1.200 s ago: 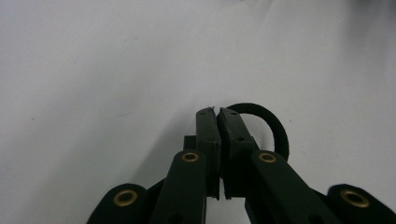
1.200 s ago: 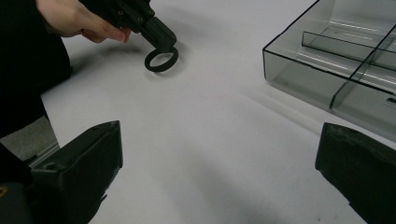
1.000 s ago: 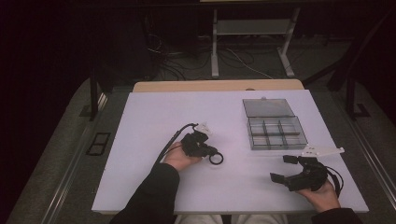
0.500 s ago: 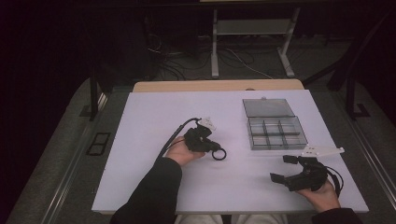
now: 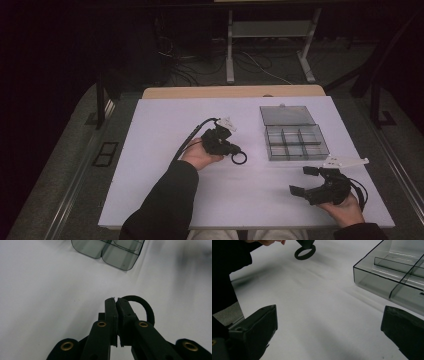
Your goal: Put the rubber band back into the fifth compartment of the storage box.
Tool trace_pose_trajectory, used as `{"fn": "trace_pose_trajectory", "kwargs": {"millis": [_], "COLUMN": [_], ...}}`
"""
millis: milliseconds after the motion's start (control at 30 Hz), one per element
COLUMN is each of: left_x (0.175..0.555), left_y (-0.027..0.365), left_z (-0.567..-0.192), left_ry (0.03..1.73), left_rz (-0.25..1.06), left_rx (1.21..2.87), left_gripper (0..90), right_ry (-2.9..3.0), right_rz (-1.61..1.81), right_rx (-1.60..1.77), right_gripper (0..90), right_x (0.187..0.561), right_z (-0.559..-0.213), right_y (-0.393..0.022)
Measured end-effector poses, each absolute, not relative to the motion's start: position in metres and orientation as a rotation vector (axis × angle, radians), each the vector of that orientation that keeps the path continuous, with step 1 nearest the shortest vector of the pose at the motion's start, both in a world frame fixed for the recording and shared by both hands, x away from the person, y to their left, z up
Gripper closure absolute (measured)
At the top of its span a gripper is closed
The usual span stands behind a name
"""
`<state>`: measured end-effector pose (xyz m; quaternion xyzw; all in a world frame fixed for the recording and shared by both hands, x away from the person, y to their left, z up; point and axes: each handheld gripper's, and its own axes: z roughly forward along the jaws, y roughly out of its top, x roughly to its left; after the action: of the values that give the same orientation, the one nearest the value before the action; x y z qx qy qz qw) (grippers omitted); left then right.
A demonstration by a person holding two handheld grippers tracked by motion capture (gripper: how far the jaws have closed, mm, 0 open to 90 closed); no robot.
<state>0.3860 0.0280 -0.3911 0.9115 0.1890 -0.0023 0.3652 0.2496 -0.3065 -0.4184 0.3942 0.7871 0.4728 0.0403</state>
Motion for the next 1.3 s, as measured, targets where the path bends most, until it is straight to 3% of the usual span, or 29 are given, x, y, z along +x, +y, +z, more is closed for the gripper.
{"fn": "trace_pose_trajectory", "kwargs": {"millis": [1300], "left_x": [0.415], "left_y": [-0.008], "left_z": [-0.355], "left_ry": [0.438], "left_rz": [0.046], "left_rx": [2.326], "left_gripper": [86.6], "right_ry": [2.408], "right_rz": [1.457], "right_rx": [1.204], "right_gripper": [0.5], "right_x": [0.25], "right_z": [-0.419], "right_y": [-0.309]}}
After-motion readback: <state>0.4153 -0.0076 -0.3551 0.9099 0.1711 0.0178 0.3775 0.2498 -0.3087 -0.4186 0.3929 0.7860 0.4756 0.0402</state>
